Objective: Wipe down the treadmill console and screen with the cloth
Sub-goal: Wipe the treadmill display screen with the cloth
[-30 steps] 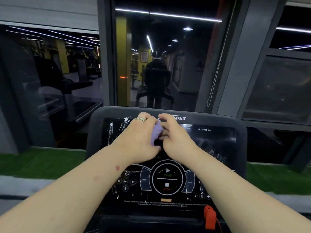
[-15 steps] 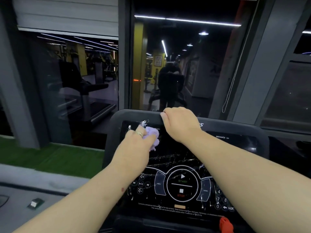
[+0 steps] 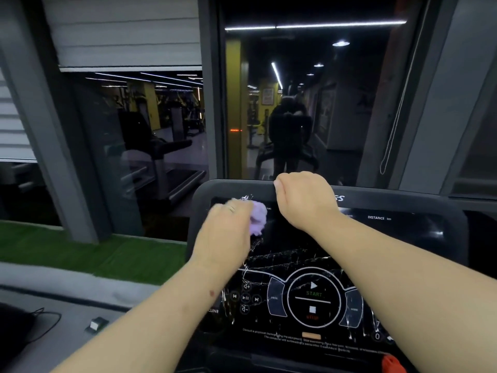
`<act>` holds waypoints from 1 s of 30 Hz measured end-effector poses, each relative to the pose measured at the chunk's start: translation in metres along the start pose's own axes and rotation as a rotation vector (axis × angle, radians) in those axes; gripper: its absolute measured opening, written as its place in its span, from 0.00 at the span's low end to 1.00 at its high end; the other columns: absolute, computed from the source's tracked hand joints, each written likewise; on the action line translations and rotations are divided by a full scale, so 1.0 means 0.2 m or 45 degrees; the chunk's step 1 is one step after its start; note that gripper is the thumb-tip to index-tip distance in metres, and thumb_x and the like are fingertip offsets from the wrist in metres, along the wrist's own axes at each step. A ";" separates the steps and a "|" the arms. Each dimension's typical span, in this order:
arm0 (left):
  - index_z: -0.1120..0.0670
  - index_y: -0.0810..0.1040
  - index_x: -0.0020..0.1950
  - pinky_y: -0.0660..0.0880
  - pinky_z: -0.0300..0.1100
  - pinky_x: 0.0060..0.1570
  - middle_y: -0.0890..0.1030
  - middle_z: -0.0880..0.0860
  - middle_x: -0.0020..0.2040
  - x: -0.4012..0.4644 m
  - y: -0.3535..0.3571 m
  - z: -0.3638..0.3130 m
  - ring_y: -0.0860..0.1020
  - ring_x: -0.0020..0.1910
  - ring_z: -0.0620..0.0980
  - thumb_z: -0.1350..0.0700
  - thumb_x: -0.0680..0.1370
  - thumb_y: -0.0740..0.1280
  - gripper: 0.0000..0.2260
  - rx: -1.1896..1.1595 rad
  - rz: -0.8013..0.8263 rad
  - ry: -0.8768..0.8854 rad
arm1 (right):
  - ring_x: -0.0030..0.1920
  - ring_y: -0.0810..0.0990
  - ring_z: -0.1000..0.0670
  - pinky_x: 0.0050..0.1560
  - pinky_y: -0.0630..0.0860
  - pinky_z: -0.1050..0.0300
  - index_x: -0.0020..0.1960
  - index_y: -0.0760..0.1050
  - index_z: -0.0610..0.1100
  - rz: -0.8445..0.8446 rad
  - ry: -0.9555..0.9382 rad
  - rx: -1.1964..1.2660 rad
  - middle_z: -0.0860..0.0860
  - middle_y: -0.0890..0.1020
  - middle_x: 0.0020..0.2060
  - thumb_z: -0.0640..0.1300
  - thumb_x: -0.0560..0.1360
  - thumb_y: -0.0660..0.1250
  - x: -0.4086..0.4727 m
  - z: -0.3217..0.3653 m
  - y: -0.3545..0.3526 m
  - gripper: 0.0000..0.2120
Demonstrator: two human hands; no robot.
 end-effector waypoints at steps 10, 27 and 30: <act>0.56 0.81 0.48 0.71 0.49 0.40 0.79 0.56 0.43 0.08 -0.05 0.06 0.75 0.38 0.59 0.66 0.69 0.66 0.11 0.088 -0.130 -0.068 | 0.35 0.74 0.45 0.39 0.73 0.48 0.40 0.70 0.49 -0.045 0.013 -0.052 0.52 0.77 0.33 0.51 0.84 0.47 0.00 0.00 0.01 0.19; 0.56 0.80 0.51 0.62 0.46 0.43 0.77 0.56 0.46 0.05 0.05 -0.08 0.75 0.43 0.59 0.60 0.70 0.56 0.17 0.128 -0.019 -0.107 | 0.37 0.72 0.45 0.42 0.71 0.48 0.41 0.68 0.49 -0.069 0.027 -0.010 0.52 0.78 0.36 0.51 0.84 0.49 0.00 0.00 0.02 0.16; 0.59 0.81 0.45 0.72 0.49 0.37 0.77 0.59 0.40 0.07 -0.09 0.08 0.75 0.36 0.61 0.67 0.67 0.64 0.10 0.029 -0.271 -0.312 | 0.36 0.71 0.46 0.40 0.68 0.49 0.41 0.67 0.50 -0.107 0.013 -0.016 0.52 0.77 0.35 0.51 0.84 0.49 0.00 0.00 0.02 0.16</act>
Point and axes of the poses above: each hand's wrist, its own x-axis towards the middle knuckle, its own y-axis out of the palm, z = x × y, the point moved 7 cm from there along x, towards the middle knuckle
